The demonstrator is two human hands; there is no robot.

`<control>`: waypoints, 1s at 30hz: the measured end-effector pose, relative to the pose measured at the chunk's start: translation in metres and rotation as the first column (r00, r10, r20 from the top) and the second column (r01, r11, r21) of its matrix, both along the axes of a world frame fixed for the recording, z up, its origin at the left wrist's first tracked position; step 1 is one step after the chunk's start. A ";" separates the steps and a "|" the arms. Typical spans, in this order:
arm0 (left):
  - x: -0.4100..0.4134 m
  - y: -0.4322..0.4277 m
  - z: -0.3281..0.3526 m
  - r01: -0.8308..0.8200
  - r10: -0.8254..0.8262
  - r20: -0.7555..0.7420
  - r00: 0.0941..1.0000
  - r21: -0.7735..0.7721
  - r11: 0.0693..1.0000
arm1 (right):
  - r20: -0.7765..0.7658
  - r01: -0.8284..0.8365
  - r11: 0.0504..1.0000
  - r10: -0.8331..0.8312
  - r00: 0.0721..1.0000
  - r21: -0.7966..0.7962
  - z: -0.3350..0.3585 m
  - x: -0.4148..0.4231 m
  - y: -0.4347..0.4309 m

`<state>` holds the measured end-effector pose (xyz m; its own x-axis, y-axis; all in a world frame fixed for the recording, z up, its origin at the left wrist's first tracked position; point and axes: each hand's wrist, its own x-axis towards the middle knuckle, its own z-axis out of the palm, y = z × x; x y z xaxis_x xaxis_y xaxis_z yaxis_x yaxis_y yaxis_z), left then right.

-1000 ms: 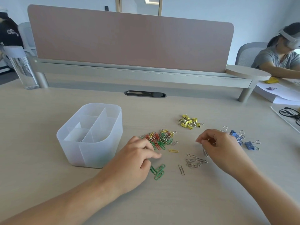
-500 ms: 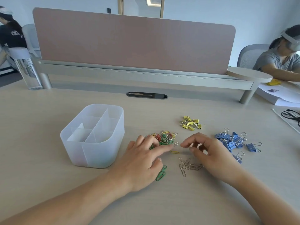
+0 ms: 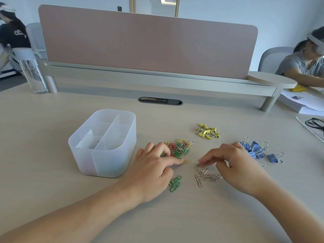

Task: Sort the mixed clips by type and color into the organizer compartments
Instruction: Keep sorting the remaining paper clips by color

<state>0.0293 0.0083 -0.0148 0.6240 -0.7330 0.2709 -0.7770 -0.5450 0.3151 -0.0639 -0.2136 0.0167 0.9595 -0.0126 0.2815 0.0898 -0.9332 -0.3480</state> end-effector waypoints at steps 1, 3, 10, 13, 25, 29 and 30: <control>0.000 0.000 0.000 -0.004 0.004 0.005 1.000 0.003 1.000 | -0.014 -0.007 0.999 0.007 1.000 0.032 0.003 -0.002 0.001; 0.000 -0.001 -0.001 0.008 -0.008 0.010 1.000 0.008 1.000 | -0.013 -0.014 0.993 0.016 1.000 0.117 0.004 -0.004 0.002; -0.001 -0.001 0.000 -0.012 0.012 0.001 1.000 -0.022 1.000 | -0.016 -0.112 0.994 0.112 0.994 -0.005 -0.011 0.002 0.008; 0.002 0.000 -0.002 -0.053 0.054 0.029 0.998 -0.026 0.998 | -0.024 -0.071 0.994 0.069 0.997 -0.079 -0.016 0.006 0.004; -0.002 -0.001 0.003 -0.041 0.039 0.096 0.995 0.017 0.999 | -0.019 0.011 0.973 -0.016 1.000 -0.231 -0.017 0.011 0.007; -0.001 -0.002 0.000 -0.068 0.064 0.100 0.993 0.041 0.997 | -0.109 0.013 0.952 -0.048 0.993 -0.305 -0.021 0.012 0.007; -0.001 -0.003 -0.001 -0.073 0.067 0.102 0.993 0.052 0.996 | -0.116 0.011 0.953 -0.048 0.992 -0.304 -0.021 0.013 0.006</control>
